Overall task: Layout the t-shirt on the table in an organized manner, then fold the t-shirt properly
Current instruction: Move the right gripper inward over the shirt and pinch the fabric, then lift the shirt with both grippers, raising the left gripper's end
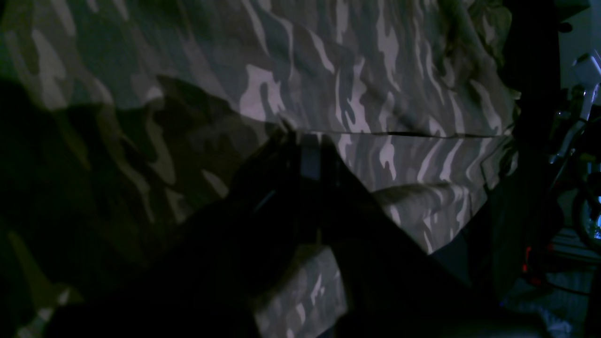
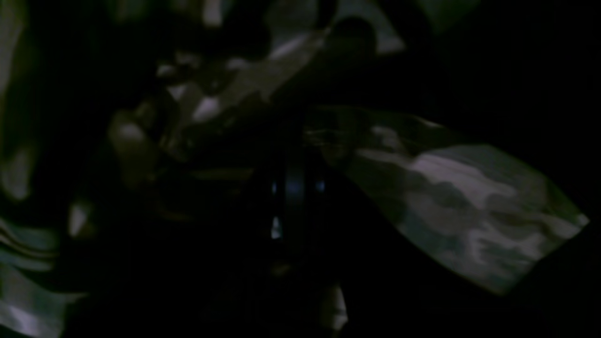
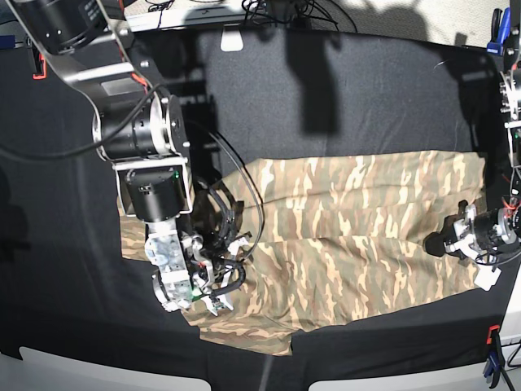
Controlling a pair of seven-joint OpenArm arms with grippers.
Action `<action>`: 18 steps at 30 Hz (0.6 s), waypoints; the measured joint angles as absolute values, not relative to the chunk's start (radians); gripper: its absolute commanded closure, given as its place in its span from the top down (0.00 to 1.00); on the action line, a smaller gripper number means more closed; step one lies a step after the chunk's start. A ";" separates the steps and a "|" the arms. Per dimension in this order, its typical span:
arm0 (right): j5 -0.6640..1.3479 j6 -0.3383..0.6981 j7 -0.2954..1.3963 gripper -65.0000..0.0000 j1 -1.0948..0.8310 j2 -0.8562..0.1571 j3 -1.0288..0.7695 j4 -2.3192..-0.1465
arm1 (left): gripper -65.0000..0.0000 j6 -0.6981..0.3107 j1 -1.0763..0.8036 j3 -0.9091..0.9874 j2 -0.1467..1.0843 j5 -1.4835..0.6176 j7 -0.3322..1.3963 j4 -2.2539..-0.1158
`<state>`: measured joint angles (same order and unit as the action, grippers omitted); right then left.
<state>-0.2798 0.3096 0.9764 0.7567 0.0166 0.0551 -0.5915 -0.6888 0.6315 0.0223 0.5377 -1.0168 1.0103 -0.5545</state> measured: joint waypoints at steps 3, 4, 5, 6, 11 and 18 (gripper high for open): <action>-0.289 0.310 0.943 0.00 0.763 -0.002 0.056 -0.591 | 0.00 -0.689 0.632 0.022 0.538 -1.017 1.010 -0.554; -0.288 0.312 0.935 0.00 0.768 -0.015 0.056 -0.591 | 0.00 -0.689 0.632 0.022 0.538 -1.021 1.010 -0.554; -0.288 0.313 0.927 0.00 0.771 -0.030 0.056 -0.591 | 0.00 -0.686 0.631 0.022 0.538 -1.050 1.019 -0.554; -0.286 0.313 0.922 0.00 0.776 -0.047 0.056 -0.591 | 0.00 -0.686 0.630 0.022 0.538 -1.101 1.042 -0.554; -0.083 0.484 0.929 0.00 0.789 -0.115 0.056 -0.593 | 0.00 -0.690 0.630 0.022 0.537 -1.383 1.230 -0.554; 0.062 0.656 0.913 0.00 0.784 -0.128 0.056 -0.611 | 0.00 -0.689 0.629 0.022 0.538 -1.402 1.257 -0.554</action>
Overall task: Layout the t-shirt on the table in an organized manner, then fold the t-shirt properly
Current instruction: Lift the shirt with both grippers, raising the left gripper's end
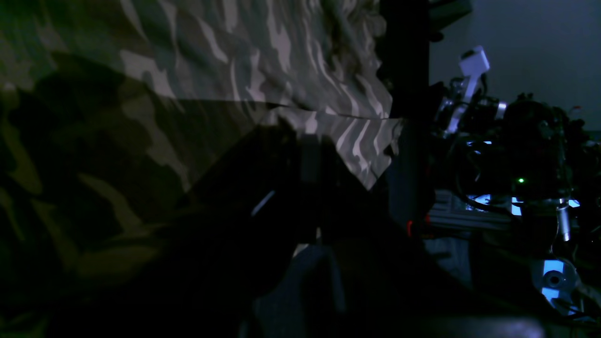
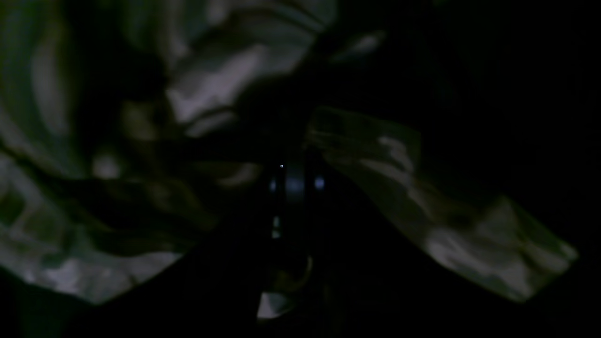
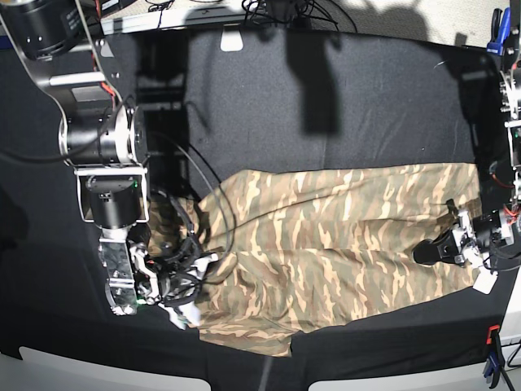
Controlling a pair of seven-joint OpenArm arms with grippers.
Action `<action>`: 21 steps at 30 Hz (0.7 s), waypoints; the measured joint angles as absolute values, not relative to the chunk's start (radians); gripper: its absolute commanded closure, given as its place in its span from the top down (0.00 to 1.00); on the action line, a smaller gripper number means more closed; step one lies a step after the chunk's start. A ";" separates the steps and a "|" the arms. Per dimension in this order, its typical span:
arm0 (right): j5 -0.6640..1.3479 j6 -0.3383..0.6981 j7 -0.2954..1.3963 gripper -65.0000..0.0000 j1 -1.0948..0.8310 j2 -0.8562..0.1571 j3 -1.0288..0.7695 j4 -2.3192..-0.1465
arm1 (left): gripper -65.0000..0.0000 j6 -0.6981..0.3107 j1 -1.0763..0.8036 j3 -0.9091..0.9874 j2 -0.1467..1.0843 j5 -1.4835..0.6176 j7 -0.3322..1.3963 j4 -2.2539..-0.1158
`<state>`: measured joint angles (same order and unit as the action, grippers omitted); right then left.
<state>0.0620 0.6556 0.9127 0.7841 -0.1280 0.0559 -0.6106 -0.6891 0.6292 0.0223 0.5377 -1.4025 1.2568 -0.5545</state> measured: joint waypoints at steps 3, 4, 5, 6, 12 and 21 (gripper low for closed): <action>0.106 0.673 0.916 0.00 0.784 -0.130 0.056 -0.656 | 0.00 -0.689 0.630 0.022 0.538 -1.391 1.246 -0.554; 0.105 0.673 0.916 0.00 0.785 -0.130 0.056 -0.677 | 0.00 -0.689 0.630 0.022 0.538 -1.360 1.215 -0.554; 0.105 0.673 0.917 0.00 0.785 -0.130 0.056 -0.697 | 0.00 -0.689 0.630 0.022 0.540 -1.322 1.177 -0.554; 0.105 0.673 0.919 0.00 0.785 -0.130 0.056 -0.719 | 0.00 -0.689 0.629 0.022 0.544 -1.268 1.131 -0.554; 0.103 0.674 0.925 0.00 0.780 -0.128 0.056 -0.825 | 0.00 -0.688 0.629 0.021 0.568 -1.037 1.013 -0.563; 0.102 0.677 0.944 0.00 0.559 -0.122 0.056 -1.168 | 0.00 -0.689 0.449 0.020 0.568 -1.044 1.037 -0.874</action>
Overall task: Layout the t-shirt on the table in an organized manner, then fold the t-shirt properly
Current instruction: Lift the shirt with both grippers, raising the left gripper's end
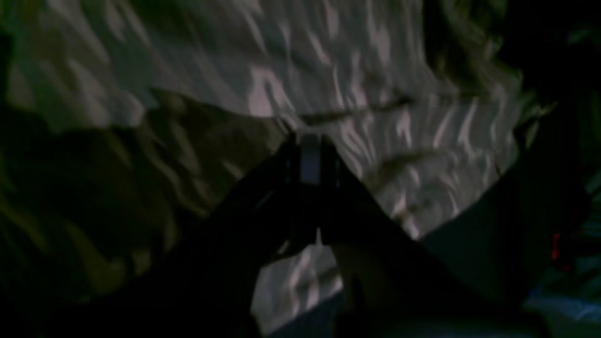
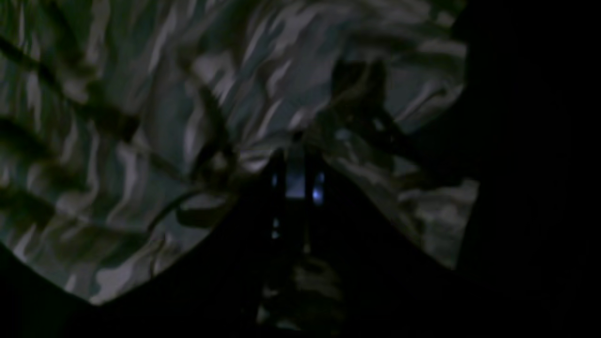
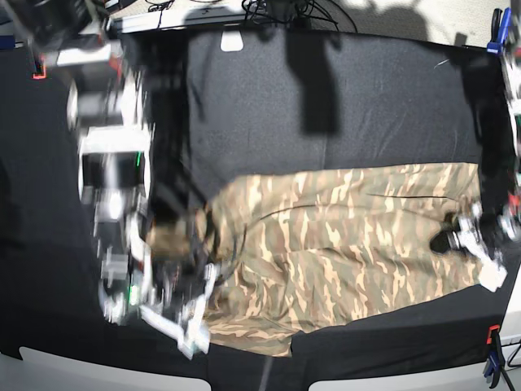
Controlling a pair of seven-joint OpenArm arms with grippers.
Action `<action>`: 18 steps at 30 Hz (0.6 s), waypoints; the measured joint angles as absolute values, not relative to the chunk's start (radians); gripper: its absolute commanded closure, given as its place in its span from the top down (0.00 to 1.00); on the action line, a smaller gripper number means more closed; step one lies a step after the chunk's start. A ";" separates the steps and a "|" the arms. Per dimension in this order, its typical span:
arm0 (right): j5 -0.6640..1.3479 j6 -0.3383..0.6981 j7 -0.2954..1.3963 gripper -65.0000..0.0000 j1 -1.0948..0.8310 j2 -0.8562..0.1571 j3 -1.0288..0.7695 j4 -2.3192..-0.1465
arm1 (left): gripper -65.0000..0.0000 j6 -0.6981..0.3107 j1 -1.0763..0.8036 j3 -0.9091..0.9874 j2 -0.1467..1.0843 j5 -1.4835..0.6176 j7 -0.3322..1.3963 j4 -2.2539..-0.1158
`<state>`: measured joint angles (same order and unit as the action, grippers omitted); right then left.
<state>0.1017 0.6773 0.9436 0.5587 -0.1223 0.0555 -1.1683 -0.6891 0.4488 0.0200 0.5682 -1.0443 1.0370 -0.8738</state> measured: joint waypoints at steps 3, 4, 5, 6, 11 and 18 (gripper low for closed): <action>0.102 0.678 0.953 0.00 0.459 -0.122 0.056 -1.315 | 0.00 -0.690 0.337 0.018 0.568 -1.046 1.043 -1.035; 0.102 0.678 0.954 0.00 0.425 -0.122 0.056 -1.363 | 0.00 -0.690 0.303 0.019 0.569 -1.048 1.043 -1.084; 0.102 0.677 0.959 0.00 0.389 -0.123 0.056 -1.410 | 0.00 -0.690 0.270 0.018 0.571 -1.048 1.042 -1.132; 0.102 0.677 0.965 0.00 0.349 -0.123 0.056 -1.459 | 0.00 -0.689 0.233 0.018 0.576 -1.044 1.043 -1.184; 0.102 0.674 0.990 0.00 0.171 -0.125 0.056 -1.680 | 0.00 -0.690 0.060 0.064 0.581 -1.047 1.070 -1.401; 0.104 0.674 0.989 0.00 -0.041 -0.122 -0.052 -1.839 | 0.00 -0.690 -0.205 0.260 0.582 -1.063 1.105 -1.666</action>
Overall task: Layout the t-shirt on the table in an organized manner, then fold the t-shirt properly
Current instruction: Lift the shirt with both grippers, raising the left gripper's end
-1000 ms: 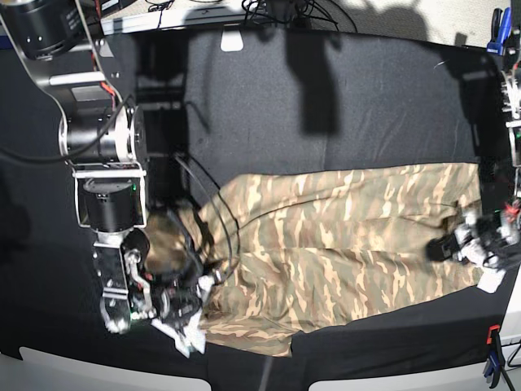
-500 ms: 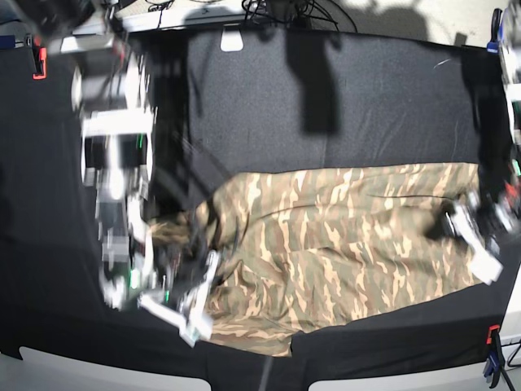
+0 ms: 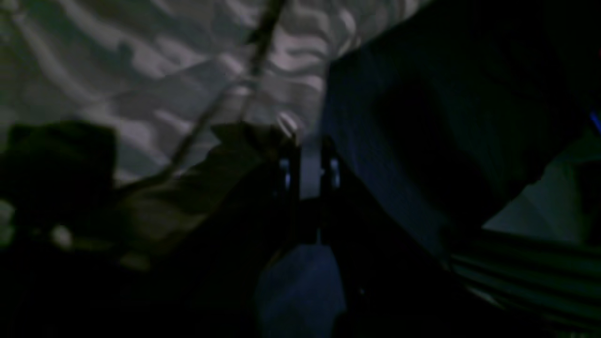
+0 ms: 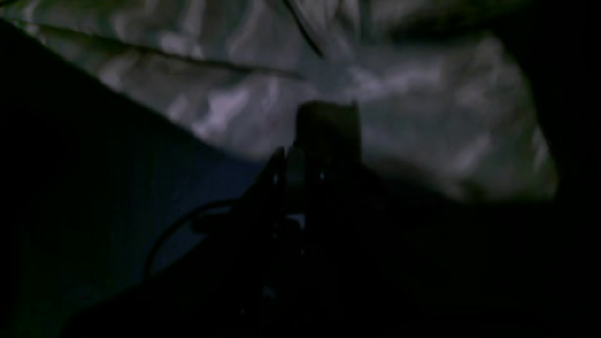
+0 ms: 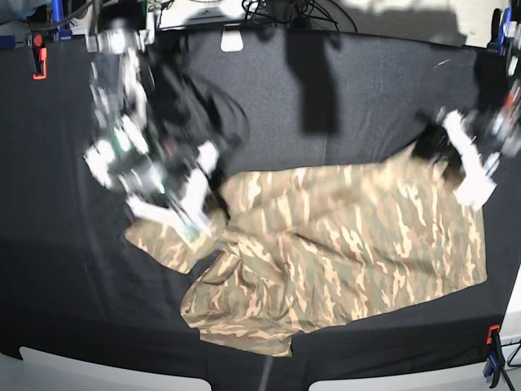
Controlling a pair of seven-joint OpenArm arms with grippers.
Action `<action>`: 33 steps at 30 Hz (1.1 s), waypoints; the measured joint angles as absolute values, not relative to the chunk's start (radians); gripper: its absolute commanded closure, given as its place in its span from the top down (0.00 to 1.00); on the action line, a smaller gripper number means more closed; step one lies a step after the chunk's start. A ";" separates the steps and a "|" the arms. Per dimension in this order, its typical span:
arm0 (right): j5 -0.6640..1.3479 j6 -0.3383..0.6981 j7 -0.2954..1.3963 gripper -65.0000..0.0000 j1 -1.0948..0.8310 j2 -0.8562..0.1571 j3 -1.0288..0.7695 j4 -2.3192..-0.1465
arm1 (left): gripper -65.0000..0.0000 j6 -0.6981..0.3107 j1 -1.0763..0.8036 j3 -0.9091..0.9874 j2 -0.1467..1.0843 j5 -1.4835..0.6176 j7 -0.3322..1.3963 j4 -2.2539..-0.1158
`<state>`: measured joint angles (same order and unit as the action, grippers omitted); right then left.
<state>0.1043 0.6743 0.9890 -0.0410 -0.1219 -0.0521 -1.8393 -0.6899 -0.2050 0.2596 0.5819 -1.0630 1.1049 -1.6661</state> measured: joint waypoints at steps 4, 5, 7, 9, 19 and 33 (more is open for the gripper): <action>0.110 0.674 0.982 0.00 -0.107 -0.123 -0.167 -1.855 | 0.00 -0.690 -0.346 0.354 0.582 -1.107 1.124 -1.775; 0.132 0.674 0.981 0.00 -0.123 -0.125 -0.192 -1.854 | 0.00 -0.690 -0.373 0.367 0.582 -1.108 1.125 -1.792; 0.189 0.675 0.979 0.00 -0.155 -0.125 -0.229 -1.854 | 0.00 -0.690 -0.420 0.381 0.581 -1.103 1.124 -1.816; 0.212 0.682 0.981 0.00 -0.183 -0.125 -0.244 -1.854 | 0.00 -0.690 -0.455 0.382 0.579 -1.104 1.122 -1.823; 0.261 0.686 0.935 0.00 -0.130 -0.125 -0.241 -1.854 | 0.00 -0.690 -0.512 0.382 0.560 -1.103 1.107 -1.824; 0.120 0.622 0.844 0.31 0.191 -0.128 0.052 -1.639 | 0.00 -0.690 -0.512 0.383 0.494 -1.104 1.108 -1.824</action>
<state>0.1200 0.6220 0.8444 0.1905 -0.1276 0.0521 -1.6394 -0.6895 -0.5121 0.3832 0.4942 -1.1038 1.1076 -1.8236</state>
